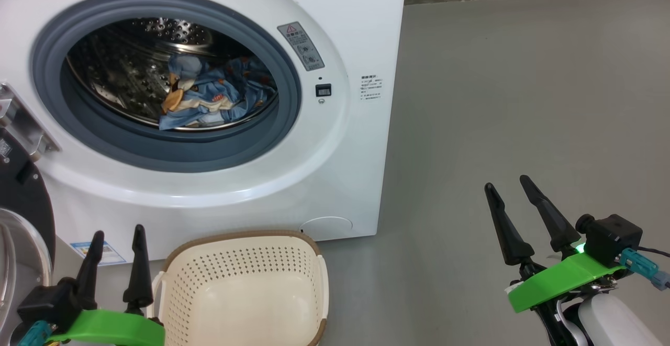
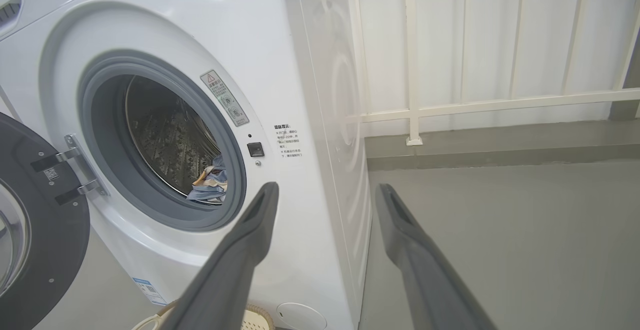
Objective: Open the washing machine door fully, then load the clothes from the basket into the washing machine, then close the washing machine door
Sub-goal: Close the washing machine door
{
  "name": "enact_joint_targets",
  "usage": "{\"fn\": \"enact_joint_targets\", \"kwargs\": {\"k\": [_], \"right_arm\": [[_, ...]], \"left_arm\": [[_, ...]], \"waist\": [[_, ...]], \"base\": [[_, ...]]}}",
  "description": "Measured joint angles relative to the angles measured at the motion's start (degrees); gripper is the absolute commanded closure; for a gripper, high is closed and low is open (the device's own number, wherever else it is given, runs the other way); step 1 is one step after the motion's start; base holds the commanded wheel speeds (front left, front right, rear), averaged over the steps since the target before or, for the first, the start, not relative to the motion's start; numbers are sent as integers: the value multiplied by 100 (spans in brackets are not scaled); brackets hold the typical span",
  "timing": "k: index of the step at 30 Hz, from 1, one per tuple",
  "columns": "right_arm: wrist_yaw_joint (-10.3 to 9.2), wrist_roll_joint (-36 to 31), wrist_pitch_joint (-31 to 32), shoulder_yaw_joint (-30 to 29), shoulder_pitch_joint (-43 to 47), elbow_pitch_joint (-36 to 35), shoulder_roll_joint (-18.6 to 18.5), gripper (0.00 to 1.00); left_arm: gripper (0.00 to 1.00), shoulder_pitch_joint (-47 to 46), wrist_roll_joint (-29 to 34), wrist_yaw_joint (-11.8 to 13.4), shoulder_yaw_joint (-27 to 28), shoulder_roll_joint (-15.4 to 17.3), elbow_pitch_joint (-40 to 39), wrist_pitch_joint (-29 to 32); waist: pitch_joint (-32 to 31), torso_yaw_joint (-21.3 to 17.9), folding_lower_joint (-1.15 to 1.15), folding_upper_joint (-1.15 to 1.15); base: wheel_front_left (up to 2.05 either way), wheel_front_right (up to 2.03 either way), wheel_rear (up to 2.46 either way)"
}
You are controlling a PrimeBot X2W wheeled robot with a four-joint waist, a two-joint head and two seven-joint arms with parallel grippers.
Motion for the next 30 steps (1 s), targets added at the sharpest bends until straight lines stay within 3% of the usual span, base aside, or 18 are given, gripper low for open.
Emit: {"fn": "enact_joint_targets", "kwargs": {"k": [11, 30], "right_arm": [[0, 1, 0, -5, -1, 4, 9, 0], [0, 1, 0, -19, -1, 29, 24, 0]], "left_arm": [[0, -5, 57, -74, 153, -97, 86, 0], [0, -10, 198, -169, 315, -223, 153, 0]], "waist": [[33, 5, 1, 0], [51, 31, 0, 0]], "base": [[-47, 45, 2], [-166, 163, 3]]}}
